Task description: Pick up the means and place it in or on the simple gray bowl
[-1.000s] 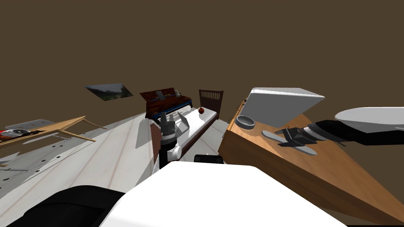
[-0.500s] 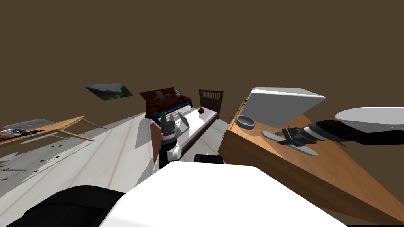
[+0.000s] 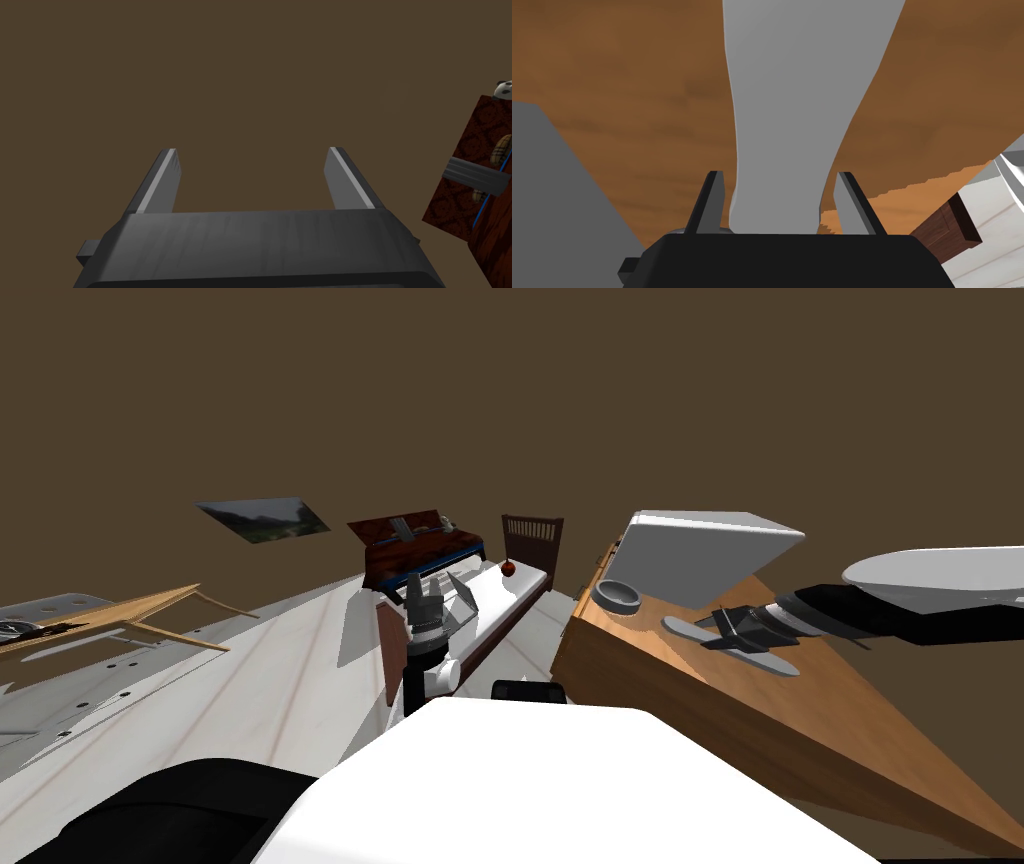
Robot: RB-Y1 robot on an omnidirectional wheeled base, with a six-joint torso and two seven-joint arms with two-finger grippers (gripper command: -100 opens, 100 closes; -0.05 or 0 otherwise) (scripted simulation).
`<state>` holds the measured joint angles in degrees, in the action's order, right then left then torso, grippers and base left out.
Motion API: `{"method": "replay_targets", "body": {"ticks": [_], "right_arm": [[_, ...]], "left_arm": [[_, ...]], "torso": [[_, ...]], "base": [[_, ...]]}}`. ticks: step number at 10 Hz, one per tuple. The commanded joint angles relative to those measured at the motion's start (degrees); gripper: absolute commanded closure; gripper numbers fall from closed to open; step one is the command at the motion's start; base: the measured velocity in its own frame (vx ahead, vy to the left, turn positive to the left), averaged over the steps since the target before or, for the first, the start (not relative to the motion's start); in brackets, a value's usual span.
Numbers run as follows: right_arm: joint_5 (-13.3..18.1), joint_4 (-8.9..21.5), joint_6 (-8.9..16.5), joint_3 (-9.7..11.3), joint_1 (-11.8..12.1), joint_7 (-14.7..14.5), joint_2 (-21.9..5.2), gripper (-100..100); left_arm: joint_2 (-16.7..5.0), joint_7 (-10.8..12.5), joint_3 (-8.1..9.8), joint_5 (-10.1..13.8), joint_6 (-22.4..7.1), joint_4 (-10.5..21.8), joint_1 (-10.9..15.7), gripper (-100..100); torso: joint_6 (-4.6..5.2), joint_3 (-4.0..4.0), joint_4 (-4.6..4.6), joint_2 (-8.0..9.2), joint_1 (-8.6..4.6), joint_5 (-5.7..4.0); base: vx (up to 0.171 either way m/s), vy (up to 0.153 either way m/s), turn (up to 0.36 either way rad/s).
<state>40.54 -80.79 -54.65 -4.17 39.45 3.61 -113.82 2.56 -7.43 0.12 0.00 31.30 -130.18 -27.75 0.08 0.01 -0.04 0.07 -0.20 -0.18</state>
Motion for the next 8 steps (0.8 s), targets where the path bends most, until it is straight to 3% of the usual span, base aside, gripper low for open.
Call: {"method": "replay_targets", "body": {"ticks": [1,2,3,6,8], "right_arm": [[0.00,0.00,0.00,0.00,0.00,0.00,0.00,100],[-0.33,0.02,0.18,-0.16,0.35,-0.28,-0.16,0],[-0.68,0.74,0.03,-1.55,-1.65,-0.14,-1.36,100],[-0.99,1.47,-0.39,-2.52,-3.61,0.10,-2.66,100],[-1.32,2.52,-1.37,-3.14,-6.19,0.64,-4.59,100]], "left_arm": [[0.00,0.00,0.00,0.00,0.00,0.00,0.00,0],[0.00,0.00,0.00,0.00,0.00,0.00,0.00,0],[0.00,0.00,0.00,0.00,0.00,0.00,0.00,0],[0.01,0.00,-0.01,0.00,0.00,0.00,0.01,0],[0.01,0.00,-0.01,0.00,0.00,0.00,0.00,0]], "torso": [[0.00,0.00,0.00,0.00,0.00,0.00],[0.00,-0.01,0.01,-0.03,0.04,0.01],[0.00,-0.02,0.00,-0.04,0.07,0.02],[-0.08,0.21,0.16,0.26,0.66,0.24],[-0.07,0.21,0.19,0.24,0.51,0.24]], "base": [[-0.005,-0.005,0.006],[0.000,0.000,0.000],[-0.067,0.057,-0.050],[-0.071,0.087,-0.016],[-0.046,0.056,-0.012]]}}
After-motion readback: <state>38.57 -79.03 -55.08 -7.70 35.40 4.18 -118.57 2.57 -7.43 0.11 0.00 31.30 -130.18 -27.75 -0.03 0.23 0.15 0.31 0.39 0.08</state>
